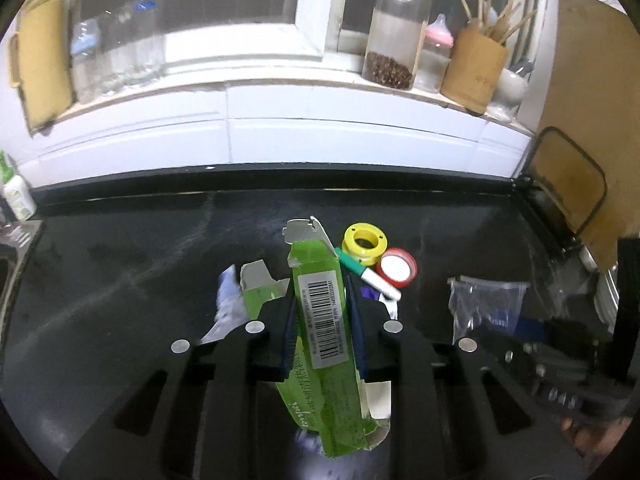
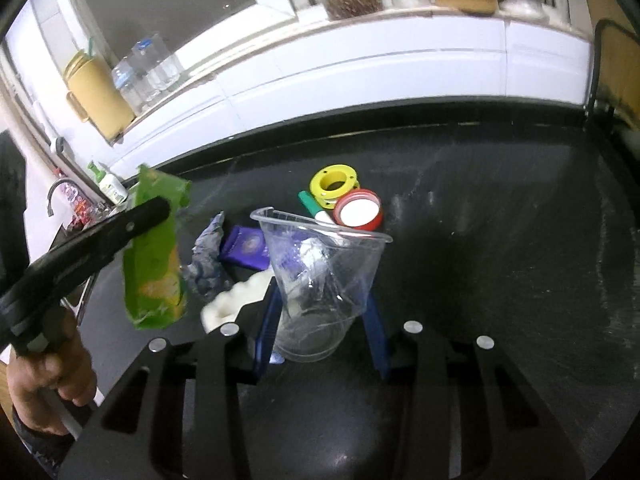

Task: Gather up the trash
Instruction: 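Carry both items to the floor bin and open both tools to drop them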

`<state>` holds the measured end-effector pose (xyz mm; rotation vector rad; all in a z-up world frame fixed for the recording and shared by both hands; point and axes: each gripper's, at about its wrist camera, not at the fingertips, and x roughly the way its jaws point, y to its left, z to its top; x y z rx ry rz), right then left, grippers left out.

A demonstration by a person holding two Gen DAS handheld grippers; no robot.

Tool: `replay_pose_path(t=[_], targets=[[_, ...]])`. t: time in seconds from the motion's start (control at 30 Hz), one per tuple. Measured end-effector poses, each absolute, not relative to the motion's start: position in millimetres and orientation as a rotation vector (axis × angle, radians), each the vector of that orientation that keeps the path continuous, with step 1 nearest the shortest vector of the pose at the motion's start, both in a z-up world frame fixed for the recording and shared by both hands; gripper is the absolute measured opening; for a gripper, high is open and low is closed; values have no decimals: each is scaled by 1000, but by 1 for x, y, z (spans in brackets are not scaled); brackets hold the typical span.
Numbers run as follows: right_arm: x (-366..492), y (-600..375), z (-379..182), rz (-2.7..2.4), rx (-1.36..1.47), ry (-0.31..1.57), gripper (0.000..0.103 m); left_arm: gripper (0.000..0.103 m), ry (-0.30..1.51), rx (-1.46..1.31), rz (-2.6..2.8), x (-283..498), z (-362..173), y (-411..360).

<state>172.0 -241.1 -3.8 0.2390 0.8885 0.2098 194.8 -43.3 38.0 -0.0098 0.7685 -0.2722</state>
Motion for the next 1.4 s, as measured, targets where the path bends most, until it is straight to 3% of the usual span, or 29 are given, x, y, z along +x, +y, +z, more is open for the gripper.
replay_pose_path(t=[0.27,0.53,1.03,1.4], targets=[[132,-194,23,269,148,841,39,22,746,2,-184,109,38,11],[91,-82,22,497,53,836,39,22,759,-53,-29,20,26,107],[-20,184,-48,1052,-205,917,39,22,879,-224,452,-139,-62,311],[-51,293,-126,1187,-348,1016,39,22,906,-295,518,-167,-147,383]])
